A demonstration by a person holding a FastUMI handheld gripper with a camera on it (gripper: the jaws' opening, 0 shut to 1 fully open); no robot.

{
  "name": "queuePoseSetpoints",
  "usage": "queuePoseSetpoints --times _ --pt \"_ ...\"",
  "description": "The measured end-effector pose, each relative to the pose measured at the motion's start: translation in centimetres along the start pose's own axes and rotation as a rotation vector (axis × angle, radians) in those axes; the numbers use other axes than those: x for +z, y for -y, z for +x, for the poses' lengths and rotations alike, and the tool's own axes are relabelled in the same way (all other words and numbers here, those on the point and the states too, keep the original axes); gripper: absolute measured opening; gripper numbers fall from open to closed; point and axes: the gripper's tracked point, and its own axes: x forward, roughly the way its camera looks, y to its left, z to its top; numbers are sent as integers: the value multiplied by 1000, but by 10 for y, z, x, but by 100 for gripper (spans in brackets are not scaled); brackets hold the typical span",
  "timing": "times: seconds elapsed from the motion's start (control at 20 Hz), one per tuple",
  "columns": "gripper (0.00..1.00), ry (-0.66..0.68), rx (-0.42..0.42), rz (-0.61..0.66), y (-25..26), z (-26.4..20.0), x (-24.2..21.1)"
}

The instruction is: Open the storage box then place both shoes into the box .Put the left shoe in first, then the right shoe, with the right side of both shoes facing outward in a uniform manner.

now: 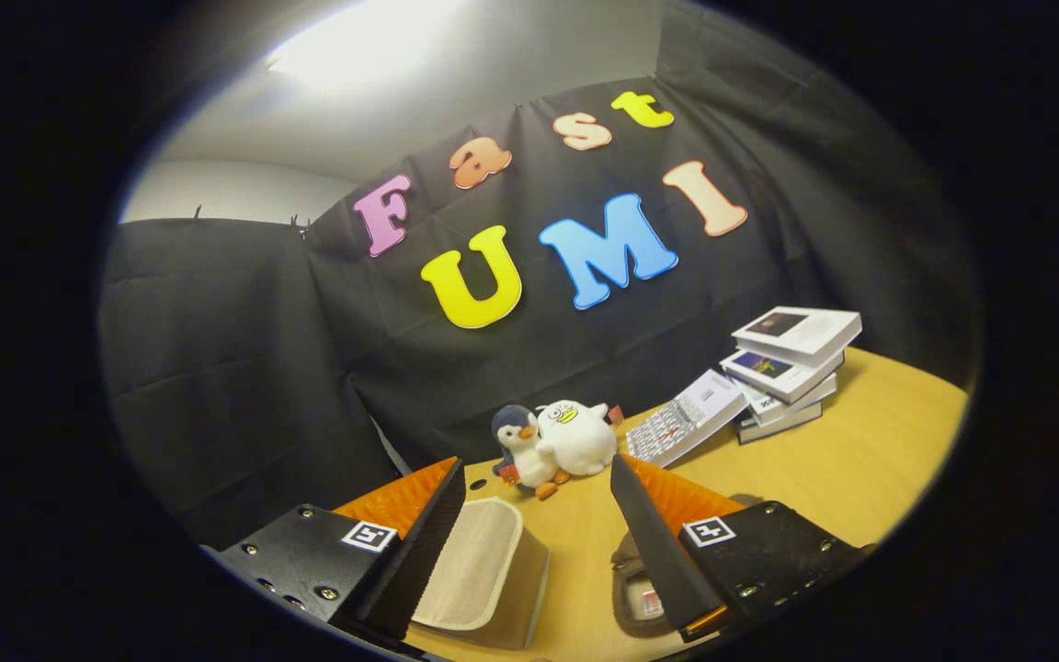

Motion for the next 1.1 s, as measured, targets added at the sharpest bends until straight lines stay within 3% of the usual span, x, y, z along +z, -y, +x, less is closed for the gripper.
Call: queuePoseSetpoints --times 0.3,0.65,1.1 --pt "97 -184 85 200 -17 10 -62" --pt "97 -393 124 468 -25 20 -129" --pt "97 -529 170 753 -51 28 -165"
